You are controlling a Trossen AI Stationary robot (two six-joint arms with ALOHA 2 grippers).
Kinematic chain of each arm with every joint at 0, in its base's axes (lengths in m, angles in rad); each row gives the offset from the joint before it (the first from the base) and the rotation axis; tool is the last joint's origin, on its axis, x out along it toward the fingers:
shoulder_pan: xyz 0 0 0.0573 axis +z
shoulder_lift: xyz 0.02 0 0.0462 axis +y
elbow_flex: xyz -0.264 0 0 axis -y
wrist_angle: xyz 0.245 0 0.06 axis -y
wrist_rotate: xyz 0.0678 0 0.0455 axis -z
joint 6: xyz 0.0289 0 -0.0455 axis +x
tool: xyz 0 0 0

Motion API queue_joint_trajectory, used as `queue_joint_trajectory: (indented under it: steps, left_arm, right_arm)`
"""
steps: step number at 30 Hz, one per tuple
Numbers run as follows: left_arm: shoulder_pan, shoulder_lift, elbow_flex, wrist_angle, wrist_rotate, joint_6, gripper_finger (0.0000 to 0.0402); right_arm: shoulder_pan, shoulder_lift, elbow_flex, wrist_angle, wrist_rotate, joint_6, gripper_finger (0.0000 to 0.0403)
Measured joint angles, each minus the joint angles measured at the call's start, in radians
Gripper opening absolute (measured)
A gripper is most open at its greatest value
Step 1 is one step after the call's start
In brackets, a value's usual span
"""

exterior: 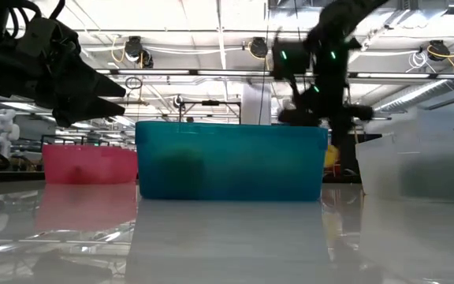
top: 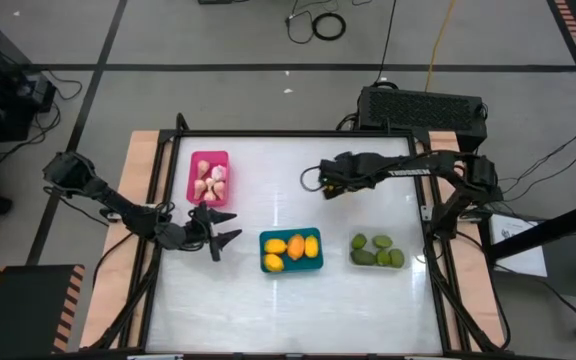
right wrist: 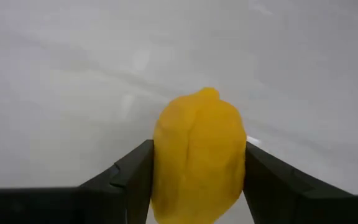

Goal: Sort produce into baskets
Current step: Put the yellow lemon into the blue bin

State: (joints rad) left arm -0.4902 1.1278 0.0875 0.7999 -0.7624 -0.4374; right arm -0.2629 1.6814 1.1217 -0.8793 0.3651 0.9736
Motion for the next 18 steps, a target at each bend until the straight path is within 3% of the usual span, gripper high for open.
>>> queue_joint_trajectory:
  steps: [8, 14, 18]
  left_arm:
    - [0.0, 0.0, 0.0, 0.0, 0.005, 0.0, 0.0274]
    - [0.0, 0.0, 0.0, 0.0, 0.007, 0.0, 0.0274]
    - [0.0, 0.0, 0.0, 0.003, 0.007, -0.001, 0.0274]
  right_arm:
    - [0.226, 0.0, 0.189, 0.264, -0.006, -0.116, 0.0199]
    - [0.394, 0.031, 0.196, 0.609, -0.004, -0.222, 0.0199]
    - [0.468, 0.09, 0.196, 0.705, -0.004, -0.261, 0.0199]
